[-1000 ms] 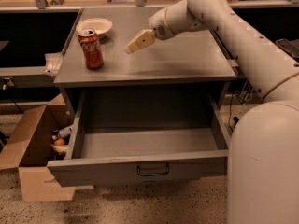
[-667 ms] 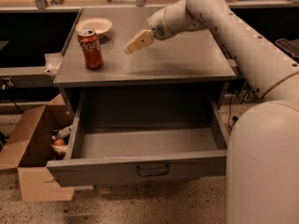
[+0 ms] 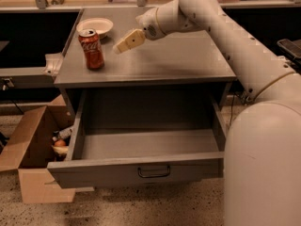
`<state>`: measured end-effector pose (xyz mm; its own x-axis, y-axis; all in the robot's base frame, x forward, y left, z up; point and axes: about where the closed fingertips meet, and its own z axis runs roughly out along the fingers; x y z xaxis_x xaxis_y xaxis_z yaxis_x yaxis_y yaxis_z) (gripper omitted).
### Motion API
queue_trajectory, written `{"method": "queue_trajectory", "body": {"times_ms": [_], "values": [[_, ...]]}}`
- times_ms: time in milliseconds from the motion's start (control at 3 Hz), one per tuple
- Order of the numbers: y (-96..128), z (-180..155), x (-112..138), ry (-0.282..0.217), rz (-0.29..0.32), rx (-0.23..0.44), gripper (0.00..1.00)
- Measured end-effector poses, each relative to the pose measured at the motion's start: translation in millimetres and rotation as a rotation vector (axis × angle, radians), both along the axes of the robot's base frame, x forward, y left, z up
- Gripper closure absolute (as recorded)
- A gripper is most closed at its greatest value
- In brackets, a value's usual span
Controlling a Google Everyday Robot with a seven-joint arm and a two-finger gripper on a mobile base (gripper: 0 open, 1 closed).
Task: Place coke can into top drawer
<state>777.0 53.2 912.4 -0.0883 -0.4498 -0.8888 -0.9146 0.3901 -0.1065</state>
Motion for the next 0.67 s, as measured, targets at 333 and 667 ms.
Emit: {"method": "queue_trajectory", "body": {"times_ms": [333, 667], "values": [[25.5, -1.0, -12.2, 0.019, 0.074, 0.023, 0.00], [48.9, -12.5, -13.3, 0.041, 0.112, 0.007, 0.00]]}}
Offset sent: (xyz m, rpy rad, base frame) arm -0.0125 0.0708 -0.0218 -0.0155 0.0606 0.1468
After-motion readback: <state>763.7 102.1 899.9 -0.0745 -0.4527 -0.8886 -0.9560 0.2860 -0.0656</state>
